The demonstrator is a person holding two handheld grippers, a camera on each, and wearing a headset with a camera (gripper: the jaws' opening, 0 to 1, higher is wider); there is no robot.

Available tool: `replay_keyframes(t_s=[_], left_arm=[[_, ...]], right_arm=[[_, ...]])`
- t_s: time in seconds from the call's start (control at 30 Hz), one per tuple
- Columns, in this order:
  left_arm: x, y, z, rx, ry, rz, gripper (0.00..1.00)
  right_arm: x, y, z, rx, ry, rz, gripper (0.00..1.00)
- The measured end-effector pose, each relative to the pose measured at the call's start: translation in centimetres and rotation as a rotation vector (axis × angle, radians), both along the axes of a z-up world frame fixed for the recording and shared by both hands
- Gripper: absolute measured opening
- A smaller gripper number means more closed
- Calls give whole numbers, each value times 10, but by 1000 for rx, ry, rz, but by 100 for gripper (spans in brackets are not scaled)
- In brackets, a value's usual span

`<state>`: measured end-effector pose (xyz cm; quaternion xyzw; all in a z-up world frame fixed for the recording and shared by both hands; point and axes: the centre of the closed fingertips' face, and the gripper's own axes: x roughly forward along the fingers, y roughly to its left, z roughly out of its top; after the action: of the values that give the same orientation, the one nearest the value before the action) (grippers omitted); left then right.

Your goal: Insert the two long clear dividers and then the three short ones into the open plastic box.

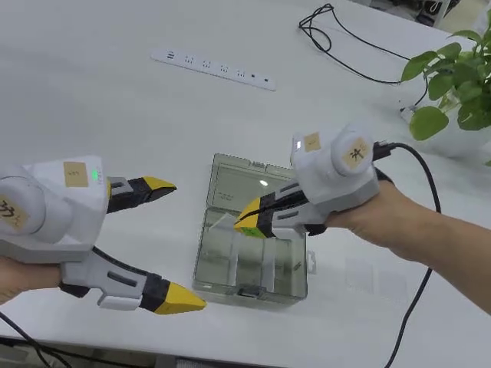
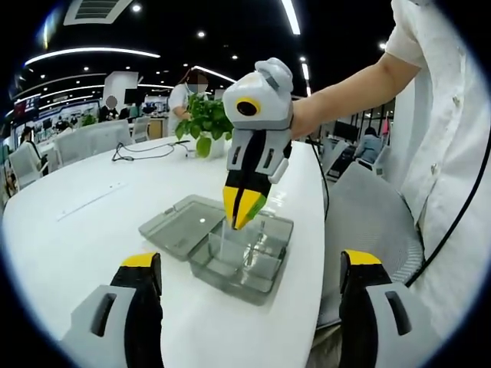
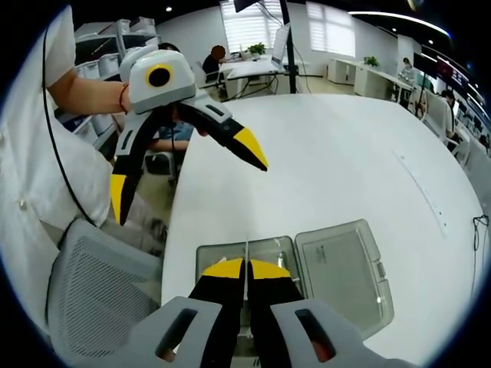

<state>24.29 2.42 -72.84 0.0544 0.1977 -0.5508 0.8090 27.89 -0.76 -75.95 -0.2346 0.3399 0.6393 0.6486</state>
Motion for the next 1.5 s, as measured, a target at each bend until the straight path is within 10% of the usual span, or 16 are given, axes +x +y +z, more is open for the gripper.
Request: replay_keyframes(t_s=[0.9, 1.5], left_arm=[[-2, -2, -3, -2, 8, -7, 96], [-2, -4, -1, -6, 8, -12, 95]], right_arm=[[-6, 16, -35, -99, -41, 76, 2], [-4, 15, -29, -66, -40, 71, 2]])
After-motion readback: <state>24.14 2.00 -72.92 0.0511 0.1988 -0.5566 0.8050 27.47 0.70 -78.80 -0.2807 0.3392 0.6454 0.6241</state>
